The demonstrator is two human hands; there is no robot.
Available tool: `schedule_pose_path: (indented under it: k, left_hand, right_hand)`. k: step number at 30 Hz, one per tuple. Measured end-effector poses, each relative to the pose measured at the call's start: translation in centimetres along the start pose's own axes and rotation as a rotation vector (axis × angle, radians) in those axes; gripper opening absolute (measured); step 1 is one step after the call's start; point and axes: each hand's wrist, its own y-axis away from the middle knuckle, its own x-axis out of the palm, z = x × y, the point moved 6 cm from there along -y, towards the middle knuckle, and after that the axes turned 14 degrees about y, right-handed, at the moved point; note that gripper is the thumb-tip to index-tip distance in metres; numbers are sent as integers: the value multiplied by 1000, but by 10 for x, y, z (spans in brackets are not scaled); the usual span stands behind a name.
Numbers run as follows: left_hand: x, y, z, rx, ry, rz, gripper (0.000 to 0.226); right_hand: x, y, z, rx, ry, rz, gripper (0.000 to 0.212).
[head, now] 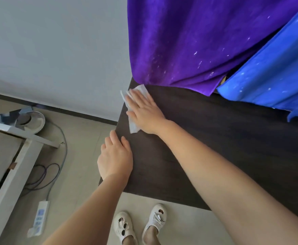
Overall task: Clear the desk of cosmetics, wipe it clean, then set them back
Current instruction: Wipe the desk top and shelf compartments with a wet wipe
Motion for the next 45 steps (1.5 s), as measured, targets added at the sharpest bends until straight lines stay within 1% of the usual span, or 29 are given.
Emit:
schedule_pose_path:
  k: [2, 3, 5, 7, 8, 9, 11, 12, 13, 14, 17, 19, 21, 23, 25, 26, 27, 29, 30, 31, 32, 34, 35, 36, 37, 39, 41, 43, 45]
  left_hand:
    - [-1, 0, 0, 6, 6, -3, 42]
    - [-2, 1, 0, 8, 12, -5, 42]
    - [-3, 1, 0, 13, 18, -7, 42]
    - [-3, 1, -1, 11, 18, 2, 41]
    - [-3, 1, 0, 9, 21, 6, 41]
    - [-2, 1, 0, 6, 31, 11, 41]
    - [-3, 1, 1, -8, 69, 15, 41]
    - [-3, 1, 2, -18, 97, 16, 41]
    - [-3, 0, 3, -26, 126, 16, 43]
    - [-3, 0, 4, -33, 151, 16, 44]
    - [-4, 0, 6, -33, 208, 6, 46]
    - [-9, 1, 5, -37, 264, -16, 45]
    - [-14, 2, 6, -71, 391, -55, 42]
    - [-18, -3, 20, -177, 738, -53, 41]
    - [-18, -9, 36, -373, 1179, 66, 43]
    - [-16, -7, 44, -471, 1322, 150, 47]
    - [-15, -5, 50, -525, 1390, 237, 51]
    - [-13, -2, 56, -514, 1379, 348, 58]
    - [-11, -1, 57, -489, 1347, 379, 60]
    - [-10, 0, 56, -468, 1311, 399, 62]
    - [-9, 1, 56, -461, 1294, 415, 63]
    - [-9, 2, 56, -467, 1292, 422, 64]
    - [-10, 2, 57, -473, 1303, 415, 64]
    - [-11, 2, 57, -474, 1315, 408, 63]
    - [-12, 2, 58, -473, 1313, 398, 63]
    - [-13, 3, 59, -479, 1317, 386, 60]
    - [-14, 6, 58, -508, 1318, 381, 57]
    - [-18, 9, 52, -468, 1266, 348, 51]
    - [-23, 14, 41, -308, 1086, 291, 40]
  right_hand:
    - [0, 18, -24, -6, 15, -96, 55]
    - [3, 27, -48, 104, 10, -123, 55]
    - [13, 45, -96, 421, -8, -73, 53]
    - [18, 56, -101, 603, -2, 15, 54]
    - [18, 54, -86, 567, 17, 10, 56]
    - [16, 48, -63, 434, 26, -22, 58]
    - [12, 37, -13, 11, 22, -24, 58]
    - [9, 31, 0, -147, 38, -8, 57]
    - [6, 20, -1, -208, 47, 1, 54]
    - [2, 7, -11, -172, 36, 11, 52]
    - [0, -23, -43, 135, -5, 37, 52]
    - [0, -25, -31, 184, 22, 15, 54]
    - [2, -5, 3, 86, 67, -33, 54]
    - [-1, 36, 42, -66, 73, -99, 57]
    - [6, 87, 79, -260, 29, -52, 59]
    - [11, 111, 95, -380, 27, -27, 58]
    - [16, 128, 104, -496, 46, -21, 57]
    - [16, 134, 99, -673, 119, -32, 54]
    - [15, 121, 87, -665, 146, -35, 53]
    - [13, 103, 68, -572, 136, -35, 53]
    - [11, 82, 45, -402, 102, -34, 54]
    - [11, 52, -5, 64, 41, 22, 53]
    - [11, 50, -14, 236, 24, 48, 54]
    - [9, 53, -7, 310, 20, 40, 56]
    - [9, 57, 12, 287, 17, 29, 58]
    - [10, 80, 76, 89, -38, 3, 59]
    - [15, 117, 131, -86, 12, -52, 57]
    - [19, 145, 140, -119, 85, -74, 56]
    - [22, 166, 109, -54, 91, -101, 53]
